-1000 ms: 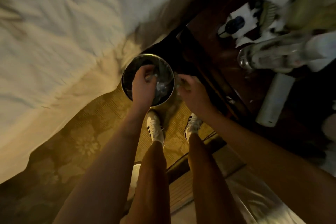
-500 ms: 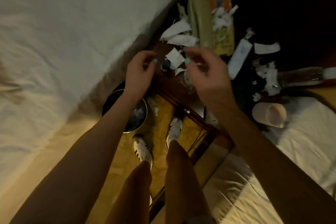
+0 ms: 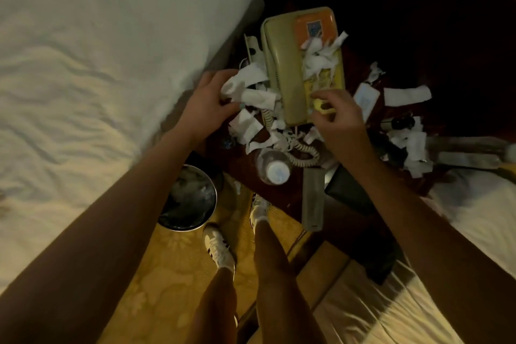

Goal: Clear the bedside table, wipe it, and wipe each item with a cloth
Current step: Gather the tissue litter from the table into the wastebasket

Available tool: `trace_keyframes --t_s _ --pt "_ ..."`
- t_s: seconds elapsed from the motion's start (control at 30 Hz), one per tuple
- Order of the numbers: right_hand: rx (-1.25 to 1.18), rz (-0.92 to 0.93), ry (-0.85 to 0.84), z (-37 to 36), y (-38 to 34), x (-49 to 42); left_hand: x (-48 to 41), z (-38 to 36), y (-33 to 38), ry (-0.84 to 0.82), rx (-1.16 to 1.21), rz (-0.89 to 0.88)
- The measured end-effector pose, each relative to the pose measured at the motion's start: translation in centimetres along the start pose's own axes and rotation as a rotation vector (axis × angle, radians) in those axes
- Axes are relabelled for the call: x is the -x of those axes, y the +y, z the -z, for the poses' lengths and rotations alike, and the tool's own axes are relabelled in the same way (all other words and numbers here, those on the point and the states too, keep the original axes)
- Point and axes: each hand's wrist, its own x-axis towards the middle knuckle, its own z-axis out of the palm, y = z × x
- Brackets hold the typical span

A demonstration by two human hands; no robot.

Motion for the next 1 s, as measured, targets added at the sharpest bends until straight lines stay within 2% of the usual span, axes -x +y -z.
trace_keyframes --t_s 0.13,0.27,0.43,0.6,0.7,0.77,0.87,1.0 --pt "0.242 0.218 -0.132 -2.1 1.5 -1.2 -1.6 -1.7 1.1 0.018 0.082 0.082" --pt "0.343 0.376 -0.234 -3.7 2.0 -2.3 -2.0 -3.1 2.1 -0.04 0.119 0.151" --pt "0.394 0.362 -0.24 -4.3 2.1 -3.7 -2.5 -3.5 1.3 -0.026 0.136 0.134" --pt "0.547 0.388 -0.251 -4.7 1.7 -3.9 -2.7 -3.3 0.7 -0.059 0.235 0.1" --pt "0.601 0.38 -0.252 -5.1 1.7 -3.9 -2.8 -2.8 0.3 0.031 0.278 0.15" --pt "0.608 0.391 -0.242 -5.4 1.8 -3.6 -3.0 -2.6 0.3 0.066 0.275 0.12" --pt "0.582 0.398 -0.207 -5.9 1.8 -3.0 -3.6 -2.8 0.4 -0.044 0.231 0.11" --pt "0.319 0.39 -0.105 -5.6 1.4 -3.0 -3.8 -3.1 0.0 -0.048 0.205 0.174"
